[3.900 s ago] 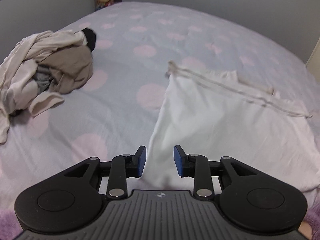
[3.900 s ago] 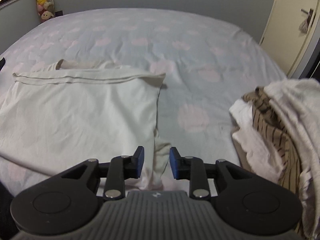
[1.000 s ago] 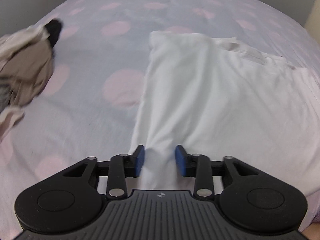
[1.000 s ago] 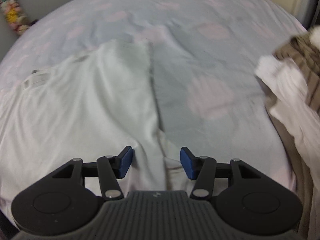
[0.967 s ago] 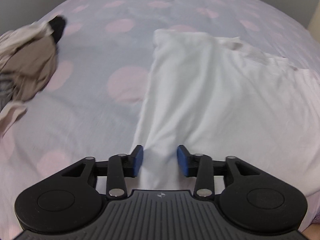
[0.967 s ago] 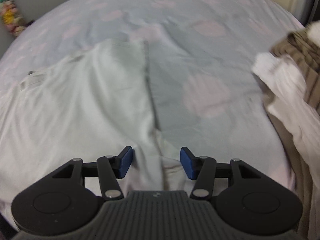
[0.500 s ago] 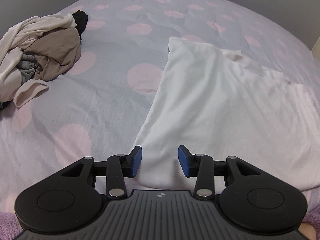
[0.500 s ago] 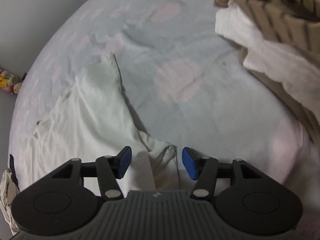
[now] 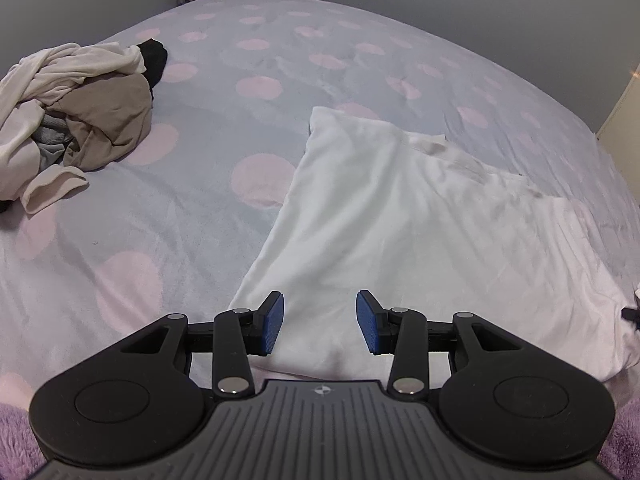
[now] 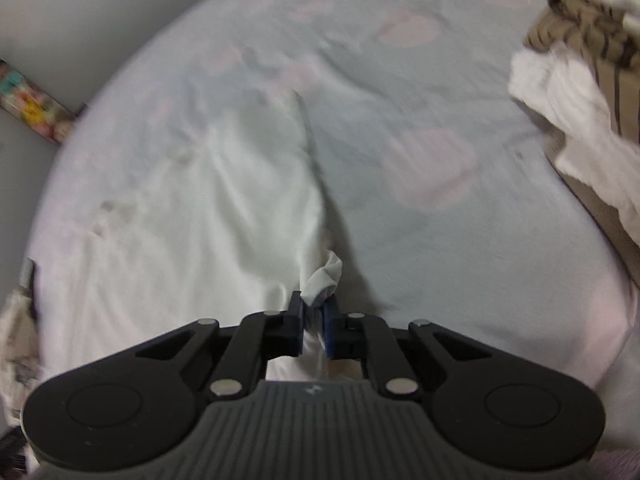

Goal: Fold clothes

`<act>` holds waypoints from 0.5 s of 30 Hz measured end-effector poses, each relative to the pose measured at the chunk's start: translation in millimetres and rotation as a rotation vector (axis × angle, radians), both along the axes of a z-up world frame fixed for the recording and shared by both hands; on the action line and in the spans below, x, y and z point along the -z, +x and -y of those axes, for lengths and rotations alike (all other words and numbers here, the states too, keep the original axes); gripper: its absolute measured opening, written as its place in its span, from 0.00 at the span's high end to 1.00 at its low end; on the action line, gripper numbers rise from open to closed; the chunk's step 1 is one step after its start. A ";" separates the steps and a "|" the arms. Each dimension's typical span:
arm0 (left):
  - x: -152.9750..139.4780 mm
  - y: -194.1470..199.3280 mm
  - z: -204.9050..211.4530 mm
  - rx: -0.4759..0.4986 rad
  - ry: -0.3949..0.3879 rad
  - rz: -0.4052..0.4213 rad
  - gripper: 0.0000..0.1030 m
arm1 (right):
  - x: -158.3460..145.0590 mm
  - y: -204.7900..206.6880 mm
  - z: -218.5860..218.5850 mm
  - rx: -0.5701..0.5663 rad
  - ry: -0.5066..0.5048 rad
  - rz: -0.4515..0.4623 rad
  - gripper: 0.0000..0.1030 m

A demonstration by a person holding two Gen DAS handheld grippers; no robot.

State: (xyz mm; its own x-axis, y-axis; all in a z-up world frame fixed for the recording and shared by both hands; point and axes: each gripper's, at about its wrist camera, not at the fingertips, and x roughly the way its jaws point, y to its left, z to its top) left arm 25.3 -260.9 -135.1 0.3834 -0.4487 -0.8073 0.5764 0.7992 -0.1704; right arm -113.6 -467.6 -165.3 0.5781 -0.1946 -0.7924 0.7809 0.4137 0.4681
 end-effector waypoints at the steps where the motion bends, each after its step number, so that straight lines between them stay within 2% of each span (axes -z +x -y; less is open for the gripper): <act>1: -0.8 0.4 -0.9 -0.002 -0.012 -0.004 0.63 | -6.8 2.3 -3.1 -0.007 -0.003 0.030 0.90; 4: -4.1 1.8 -3.9 -0.009 -0.053 -0.018 0.63 | -29.1 18.4 -16.9 -0.050 -0.023 0.088 0.90; 7: -9.0 2.2 -5.1 -0.014 -0.061 -0.002 0.63 | -48.7 45.1 -33.5 -0.116 -0.040 0.116 0.90; 15: -17.1 12.8 -16.9 -0.029 -0.150 -0.035 0.63 | -80.3 135.5 -92.5 -0.325 -0.062 0.131 0.91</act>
State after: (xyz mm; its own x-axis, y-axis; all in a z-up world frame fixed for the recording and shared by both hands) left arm 38.1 -244.0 -118.0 0.3712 -0.5541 -0.7451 0.5449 0.7797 -0.3084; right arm 21.9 -375.1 -85.0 0.7138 -0.0286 -0.6998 0.5384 0.6615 0.5221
